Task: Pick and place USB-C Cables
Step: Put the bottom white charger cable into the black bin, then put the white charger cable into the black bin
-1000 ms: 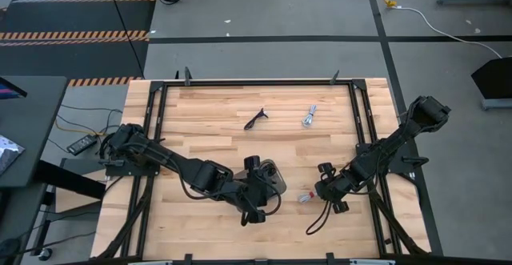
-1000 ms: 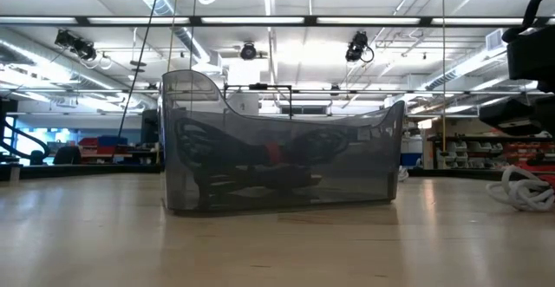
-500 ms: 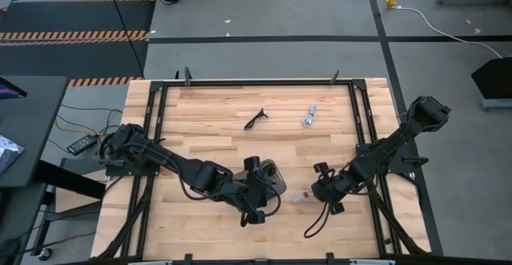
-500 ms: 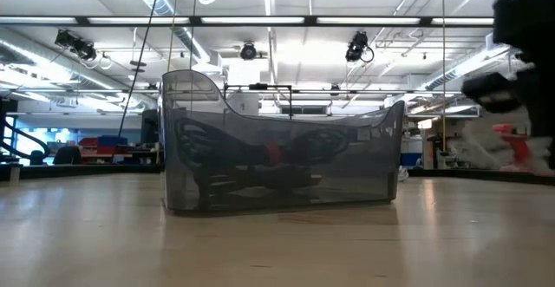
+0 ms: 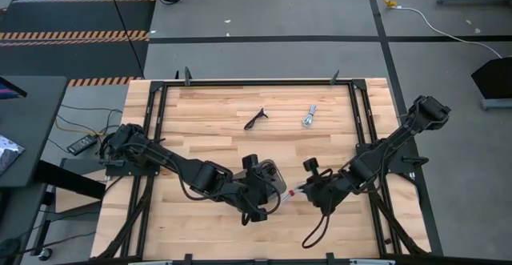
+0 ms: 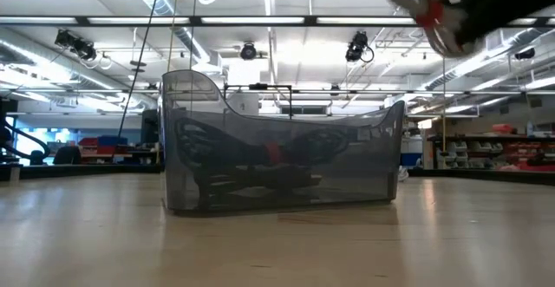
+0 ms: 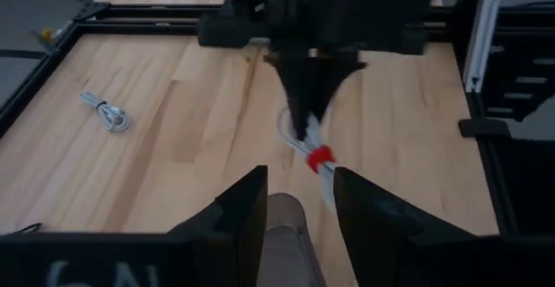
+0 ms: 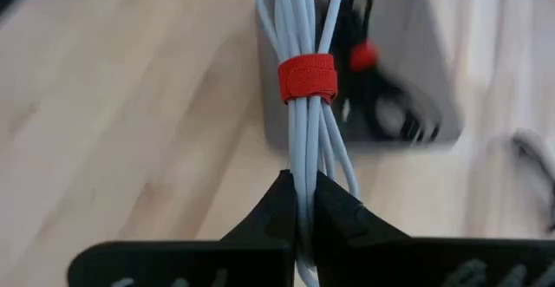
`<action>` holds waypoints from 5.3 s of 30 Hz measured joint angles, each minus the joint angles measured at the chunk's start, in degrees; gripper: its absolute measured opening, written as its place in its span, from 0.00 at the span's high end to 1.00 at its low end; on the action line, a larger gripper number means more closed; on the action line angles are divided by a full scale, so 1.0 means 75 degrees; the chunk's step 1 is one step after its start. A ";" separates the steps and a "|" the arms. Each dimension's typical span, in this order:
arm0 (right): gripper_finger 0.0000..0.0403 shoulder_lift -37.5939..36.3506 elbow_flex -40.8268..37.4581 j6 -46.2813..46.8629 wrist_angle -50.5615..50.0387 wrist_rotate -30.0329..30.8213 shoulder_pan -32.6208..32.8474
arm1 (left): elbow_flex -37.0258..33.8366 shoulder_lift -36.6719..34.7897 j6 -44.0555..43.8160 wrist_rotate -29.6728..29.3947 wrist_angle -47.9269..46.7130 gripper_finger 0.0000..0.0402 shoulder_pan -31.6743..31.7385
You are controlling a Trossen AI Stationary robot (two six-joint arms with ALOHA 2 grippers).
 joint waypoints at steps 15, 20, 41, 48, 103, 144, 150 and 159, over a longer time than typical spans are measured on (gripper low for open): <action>0.96 0.0466 0.0207 -0.1952 0.2274 -0.1223 -0.1065 | 0.0000 0.0000 0.1375 -0.2231 0.1248 0.65 0.0020; 0.96 0.1077 0.0205 -0.1951 0.2410 -0.1550 -0.1399 | 0.0003 0.0000 0.1895 -0.2413 0.1330 0.65 0.0020; 0.96 0.1399 0.0195 -0.2003 0.2682 -0.1761 -0.1550 | -0.0128 -0.0002 0.0334 -0.1932 -0.0983 0.67 -0.0031; 0.96 0.0996 0.0195 -0.1749 0.1844 -0.1707 -0.1562 | -0.0140 0.0009 0.2174 0.0518 0.1804 0.75 0.0000; 0.96 0.1345 0.0195 -0.1343 0.2934 -0.1820 -0.1992 | -0.9581 -0.6447 0.2829 0.2951 1.0903 0.97 0.2193; 0.77 0.2760 0.0192 -0.0145 0.4564 -0.2742 -0.2728 | -0.9847 -0.6709 0.2424 0.2624 1.0643 0.97 0.2213; 0.72 0.2760 0.0192 -0.0118 0.4545 -0.2824 -0.2645 | -0.9847 -0.6709 0.2386 0.2622 1.0589 0.97 0.2212; 0.72 0.2745 0.0192 0.0084 0.4671 -0.2398 -0.2632 | -0.9847 -0.6709 0.2386 0.2622 1.0589 0.97 0.2212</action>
